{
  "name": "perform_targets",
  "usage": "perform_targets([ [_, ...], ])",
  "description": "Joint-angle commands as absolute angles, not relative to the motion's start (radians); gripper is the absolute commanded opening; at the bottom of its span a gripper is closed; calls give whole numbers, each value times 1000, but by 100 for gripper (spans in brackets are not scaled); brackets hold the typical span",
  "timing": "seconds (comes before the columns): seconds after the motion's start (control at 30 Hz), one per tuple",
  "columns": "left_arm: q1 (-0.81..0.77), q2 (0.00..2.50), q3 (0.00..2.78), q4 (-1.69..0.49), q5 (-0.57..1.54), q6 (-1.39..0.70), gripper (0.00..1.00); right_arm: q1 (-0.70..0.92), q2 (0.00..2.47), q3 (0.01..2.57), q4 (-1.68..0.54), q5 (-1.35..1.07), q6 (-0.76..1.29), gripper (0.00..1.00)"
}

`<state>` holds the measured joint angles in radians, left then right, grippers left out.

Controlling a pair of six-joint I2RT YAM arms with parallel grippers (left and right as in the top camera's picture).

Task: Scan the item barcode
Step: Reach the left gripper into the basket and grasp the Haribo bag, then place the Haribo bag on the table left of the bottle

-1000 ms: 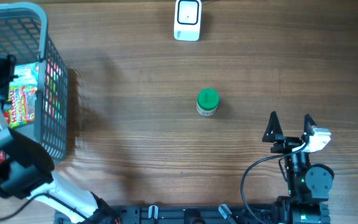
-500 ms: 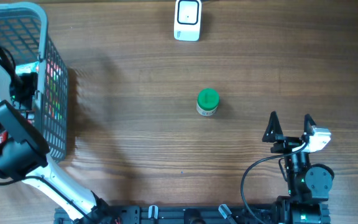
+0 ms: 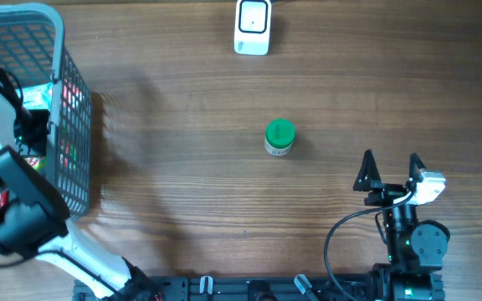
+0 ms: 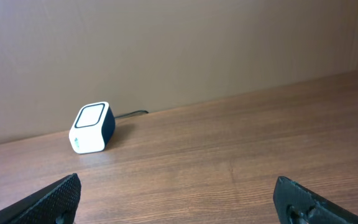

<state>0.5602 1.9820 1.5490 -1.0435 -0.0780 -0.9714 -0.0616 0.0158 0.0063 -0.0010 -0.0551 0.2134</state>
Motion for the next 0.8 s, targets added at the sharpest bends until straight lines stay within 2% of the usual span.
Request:
perform_targets([
  [0.0,565,1691,1569,-1044,-79,-973,4,-58,14,5,1,-46,202,100],
  [0.23,528,1173,1591,-1026,-19,-986,4,-58,14,5,1,-46,202,100],
  [0.3,454,1070,1591,-1006,37,-984,4,-58,14,5,1,-46,202,100],
  [0.37,277,995,1588,-1011,41,-984,4,-58,14,5,1,-46,203,100],
  [0.47,79,1003,1567,-1013,3,-973,4,-58,14,5,1,-46,202,100],
  [0.6,-245,1136,1473,-1051,-197,-973,4,-58,14,5,1,-46,202,100],
  [0.77,-470,1409,1406,-1048,-319,-973,4,-58,14,5,1,-46,202,100],
])
